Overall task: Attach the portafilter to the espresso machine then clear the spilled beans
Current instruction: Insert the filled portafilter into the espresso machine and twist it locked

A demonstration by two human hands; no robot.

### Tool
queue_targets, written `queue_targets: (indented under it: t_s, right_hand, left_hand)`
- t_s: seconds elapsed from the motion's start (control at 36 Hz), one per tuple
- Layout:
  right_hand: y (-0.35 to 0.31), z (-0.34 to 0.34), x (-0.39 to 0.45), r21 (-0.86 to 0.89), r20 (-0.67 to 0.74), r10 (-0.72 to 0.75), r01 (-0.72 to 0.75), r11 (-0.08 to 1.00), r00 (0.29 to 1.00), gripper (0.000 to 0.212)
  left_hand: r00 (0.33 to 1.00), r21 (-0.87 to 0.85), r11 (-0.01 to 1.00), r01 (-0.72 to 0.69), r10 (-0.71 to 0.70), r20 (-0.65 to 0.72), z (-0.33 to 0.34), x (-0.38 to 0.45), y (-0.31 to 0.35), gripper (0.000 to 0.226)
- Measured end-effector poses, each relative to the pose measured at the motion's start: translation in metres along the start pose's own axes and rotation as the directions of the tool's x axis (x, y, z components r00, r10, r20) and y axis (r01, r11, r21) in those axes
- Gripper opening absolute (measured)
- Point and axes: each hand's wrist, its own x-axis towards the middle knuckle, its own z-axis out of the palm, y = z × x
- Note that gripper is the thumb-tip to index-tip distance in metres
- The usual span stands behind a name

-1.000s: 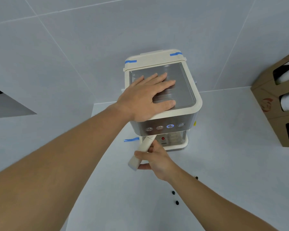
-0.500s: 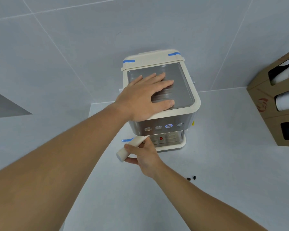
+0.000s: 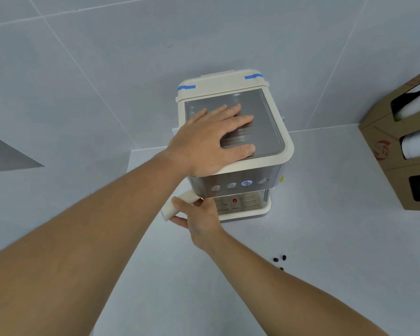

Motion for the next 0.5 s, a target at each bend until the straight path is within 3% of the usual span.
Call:
queue_targets:
  t_s: [0.22,0.31,0.5]
  right_hand:
    - [0.001,-0.008,-0.005,-0.046,-0.009,-0.004,0.004,0.999,1.0,0.048]
    - [0.002,-0.015,-0.01,-0.063,0.033,0.009,-0.007,0.998,0.999,0.038]
    - [-0.003,-0.04,-0.022,-0.105,0.144,0.05,-0.035,0.994,0.988,0.041]
  left_hand:
    - [1.0,-0.007,1.0,0.001,-0.001,-0.005,0.0,0.0,0.0,0.066]
    - [1.0,-0.006,1.0,0.004,-0.004,-0.006,0.0,0.0,0.001,0.065]
    - [1.0,0.003,1.0,0.005,-0.005,-0.012,0.0,0.0,0.0,0.065]
